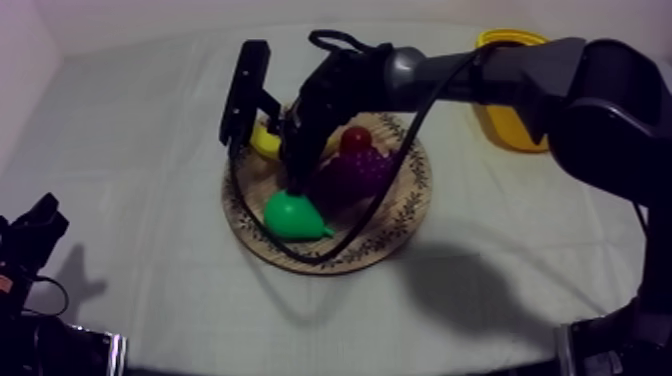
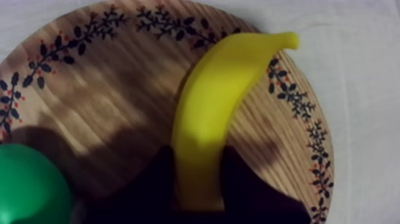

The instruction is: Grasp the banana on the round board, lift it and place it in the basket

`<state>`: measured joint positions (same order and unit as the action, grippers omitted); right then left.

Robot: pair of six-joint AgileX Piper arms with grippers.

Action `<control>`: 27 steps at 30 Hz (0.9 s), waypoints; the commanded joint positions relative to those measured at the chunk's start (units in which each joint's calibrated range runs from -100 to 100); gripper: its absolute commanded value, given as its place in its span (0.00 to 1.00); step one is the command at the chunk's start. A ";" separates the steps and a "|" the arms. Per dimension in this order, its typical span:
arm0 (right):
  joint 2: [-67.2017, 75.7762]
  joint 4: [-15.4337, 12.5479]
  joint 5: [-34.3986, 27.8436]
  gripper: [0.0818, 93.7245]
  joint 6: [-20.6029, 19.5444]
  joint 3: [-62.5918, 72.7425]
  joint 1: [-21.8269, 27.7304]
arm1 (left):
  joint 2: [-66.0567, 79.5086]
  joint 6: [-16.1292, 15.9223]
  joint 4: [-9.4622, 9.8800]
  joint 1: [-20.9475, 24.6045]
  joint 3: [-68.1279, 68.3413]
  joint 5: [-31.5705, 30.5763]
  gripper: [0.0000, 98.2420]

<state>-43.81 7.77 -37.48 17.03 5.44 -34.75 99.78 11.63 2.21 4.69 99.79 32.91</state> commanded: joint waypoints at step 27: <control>20.75 0.94 -22.70 0.05 -1.73 16.85 14.64 | 0.05 0.01 -0.03 -0.02 -0.01 -0.01 0.00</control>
<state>-23.79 8.10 -60.64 15.92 23.12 -21.99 99.78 11.63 2.21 4.69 99.79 32.91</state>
